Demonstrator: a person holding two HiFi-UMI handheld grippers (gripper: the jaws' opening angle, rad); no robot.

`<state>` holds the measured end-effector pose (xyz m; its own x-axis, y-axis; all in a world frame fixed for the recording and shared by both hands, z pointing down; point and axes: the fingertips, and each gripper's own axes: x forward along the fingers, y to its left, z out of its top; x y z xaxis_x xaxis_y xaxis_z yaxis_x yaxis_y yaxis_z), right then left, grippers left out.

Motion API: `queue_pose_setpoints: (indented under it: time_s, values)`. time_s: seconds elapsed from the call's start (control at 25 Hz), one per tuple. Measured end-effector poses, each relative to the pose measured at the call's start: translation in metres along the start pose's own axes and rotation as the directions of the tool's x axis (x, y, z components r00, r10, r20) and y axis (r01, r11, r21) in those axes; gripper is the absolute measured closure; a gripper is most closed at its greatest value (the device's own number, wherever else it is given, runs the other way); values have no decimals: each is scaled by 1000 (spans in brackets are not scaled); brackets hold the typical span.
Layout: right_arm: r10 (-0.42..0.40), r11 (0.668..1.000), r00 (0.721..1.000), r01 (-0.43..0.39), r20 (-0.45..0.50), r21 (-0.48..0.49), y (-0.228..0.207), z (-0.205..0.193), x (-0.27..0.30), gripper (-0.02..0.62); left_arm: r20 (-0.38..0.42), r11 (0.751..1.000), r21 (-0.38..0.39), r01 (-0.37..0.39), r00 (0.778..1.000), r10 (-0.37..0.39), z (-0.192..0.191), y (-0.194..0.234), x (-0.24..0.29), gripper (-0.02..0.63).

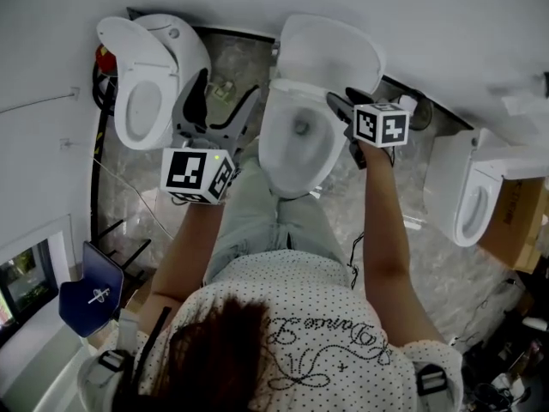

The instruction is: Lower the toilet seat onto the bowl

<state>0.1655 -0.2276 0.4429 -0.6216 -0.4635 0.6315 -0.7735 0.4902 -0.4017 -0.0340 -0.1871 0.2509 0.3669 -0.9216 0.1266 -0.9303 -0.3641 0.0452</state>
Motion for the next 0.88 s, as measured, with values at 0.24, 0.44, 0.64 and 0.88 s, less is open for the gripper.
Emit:
queue_pose_setpoints:
  time_s: [0.24, 0.44, 0.64, 0.88]
  values:
    - [-14, 1000, 1000, 14, -18, 1, 15, -24, -2, 348, -20, 1000, -12, -13, 1000, 13, -16, 10, -29, 227]
    - [-60, 998, 998, 60, -15, 2, 22, -56, -8, 344, -11, 1000, -7, 1, 1000, -1, -25, 21, -45, 258]
    - [-147, 989, 989, 147, -4, 26, 33, -78, -13, 336, 6, 997, 10, 82, 997, -82, -23, 39, -64, 411]
    - [-275, 961, 961, 274, 17, 29, 44, -91, -15, 336, 22, 990, 1, 143, 990, -143, -25, 72, -78, 523]
